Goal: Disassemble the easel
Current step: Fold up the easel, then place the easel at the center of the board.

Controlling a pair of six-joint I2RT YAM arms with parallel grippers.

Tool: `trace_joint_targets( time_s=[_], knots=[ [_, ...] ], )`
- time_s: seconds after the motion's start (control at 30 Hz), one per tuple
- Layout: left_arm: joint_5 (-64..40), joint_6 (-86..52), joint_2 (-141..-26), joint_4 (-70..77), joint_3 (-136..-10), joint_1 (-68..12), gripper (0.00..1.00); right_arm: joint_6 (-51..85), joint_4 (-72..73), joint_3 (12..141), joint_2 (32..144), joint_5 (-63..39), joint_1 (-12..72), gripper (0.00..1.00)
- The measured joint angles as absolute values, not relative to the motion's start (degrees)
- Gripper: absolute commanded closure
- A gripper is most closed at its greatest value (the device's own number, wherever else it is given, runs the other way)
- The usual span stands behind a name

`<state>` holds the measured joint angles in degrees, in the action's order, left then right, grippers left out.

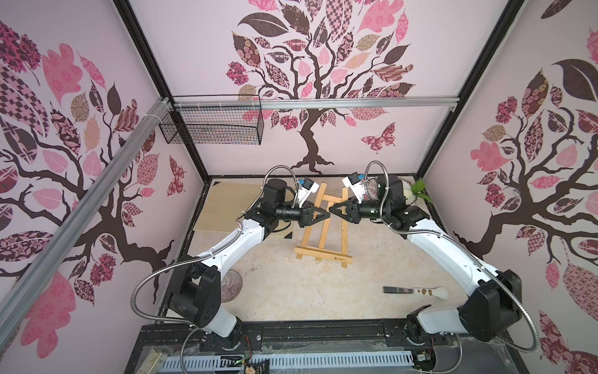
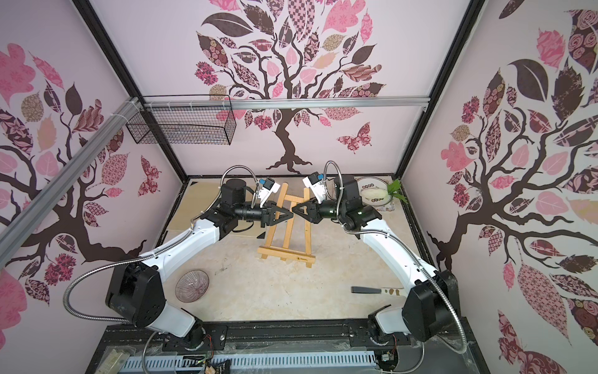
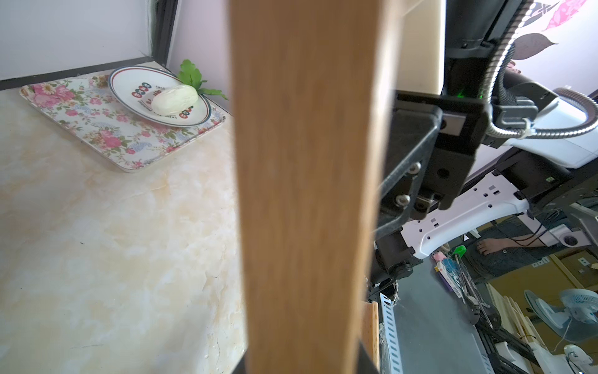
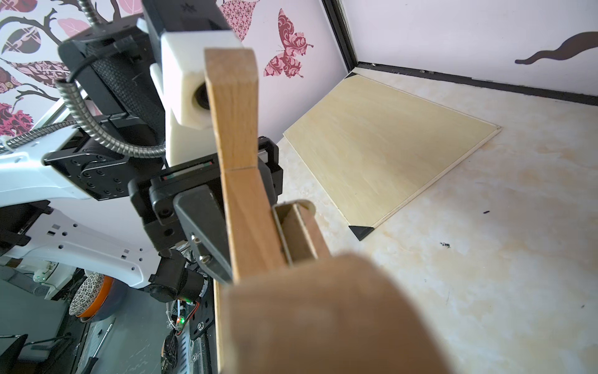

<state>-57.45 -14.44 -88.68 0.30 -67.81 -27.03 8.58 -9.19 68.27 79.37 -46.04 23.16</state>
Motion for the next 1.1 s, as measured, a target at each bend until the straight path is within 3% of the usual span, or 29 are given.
trace_joint_targets(
  time_s=[0.17, 0.4, 0.73, 1.1],
  knots=[
    [-58.1, -17.4, -88.9, -1.0, -67.8, -27.2, 1.00, 7.4, -6.8, 68.4, 79.3, -43.8, 23.3, 0.43],
    [-57.3, -19.9, -90.5, -2.2, -67.8, -27.0, 1.00, 6.6, -6.8, 67.8, 78.8, -35.4, 23.3, 0.29],
    [-48.9, -22.0, -96.7, -7.2, -68.5, -23.2, 1.00, 9.3, -7.9, 60.2, 71.3, -21.2, 19.9, 0.26],
    [-43.7, -26.5, -113.1, -9.4, -78.3, -23.0, 1.00, 13.9, -8.5, 53.9, 69.7, -15.0, 16.9, 0.26]
  ],
)
